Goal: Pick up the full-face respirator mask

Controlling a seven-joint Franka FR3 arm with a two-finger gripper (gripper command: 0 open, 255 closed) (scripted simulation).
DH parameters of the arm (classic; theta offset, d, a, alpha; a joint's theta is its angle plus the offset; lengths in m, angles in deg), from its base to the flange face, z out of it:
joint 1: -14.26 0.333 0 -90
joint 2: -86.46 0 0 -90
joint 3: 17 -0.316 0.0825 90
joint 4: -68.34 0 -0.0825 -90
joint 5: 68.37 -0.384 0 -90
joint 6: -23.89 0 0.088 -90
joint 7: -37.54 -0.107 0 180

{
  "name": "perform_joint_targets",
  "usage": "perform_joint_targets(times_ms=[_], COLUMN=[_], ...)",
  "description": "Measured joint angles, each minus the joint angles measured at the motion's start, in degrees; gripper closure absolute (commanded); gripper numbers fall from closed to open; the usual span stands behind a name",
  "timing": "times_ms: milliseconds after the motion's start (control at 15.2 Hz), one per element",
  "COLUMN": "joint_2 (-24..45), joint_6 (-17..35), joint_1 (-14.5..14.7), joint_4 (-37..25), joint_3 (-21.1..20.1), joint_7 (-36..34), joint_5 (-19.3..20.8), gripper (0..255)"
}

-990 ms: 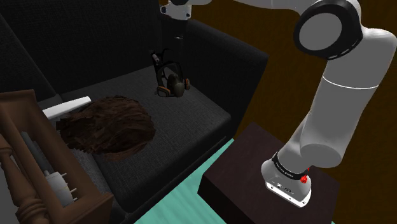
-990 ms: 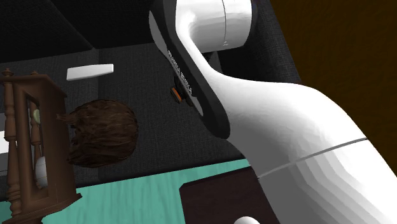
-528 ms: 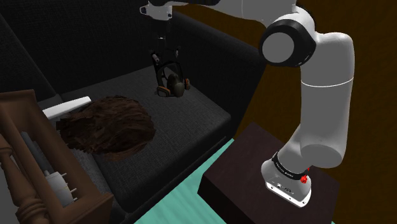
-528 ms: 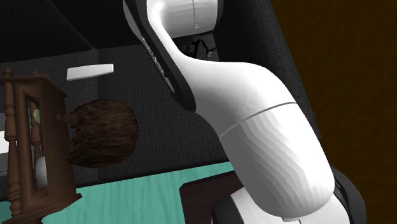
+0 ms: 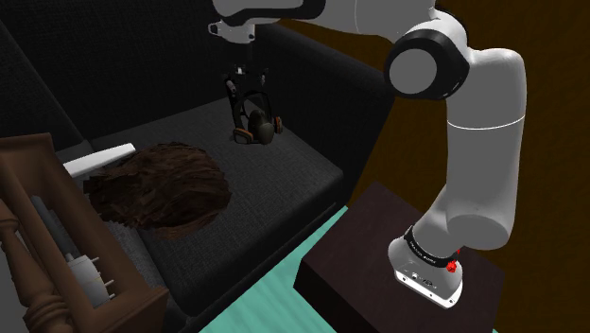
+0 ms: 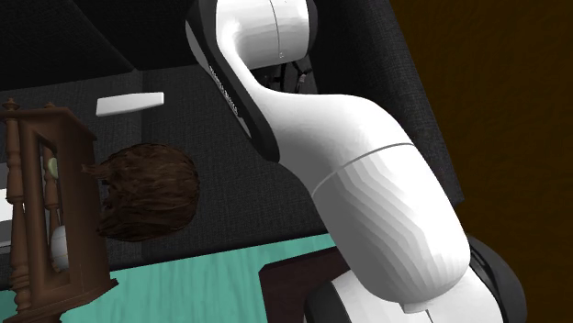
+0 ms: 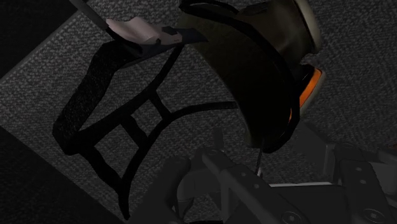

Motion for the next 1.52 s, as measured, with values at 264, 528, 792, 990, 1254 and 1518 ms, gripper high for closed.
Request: perform_joint_targets(times_ms=[264,528,792,990,1254,1518], joint_2=[0.00,-0.03,0.03,0.19,1.04,2.55], joint_6=[0.13,0.17,-1.43,-3.83,-7.19,-11.27], joint_1=[0.05,0.06,0.01,-0.16,-0.29,-0.50], joint_4=[0.07,0.11,-1.41,-3.97,-8.20,-13.83], joint_3=[-0.03,-0.03,-0.02,0.01,-0.02,-0.08], joint_7=[-0.02,-0.02,-0.22,-0.35,-0.70,-1.12], joint_5=[-0.01,-0.01,0.03,0.05,0.05,0.01], gripper=[255,255,255,255,255,255])
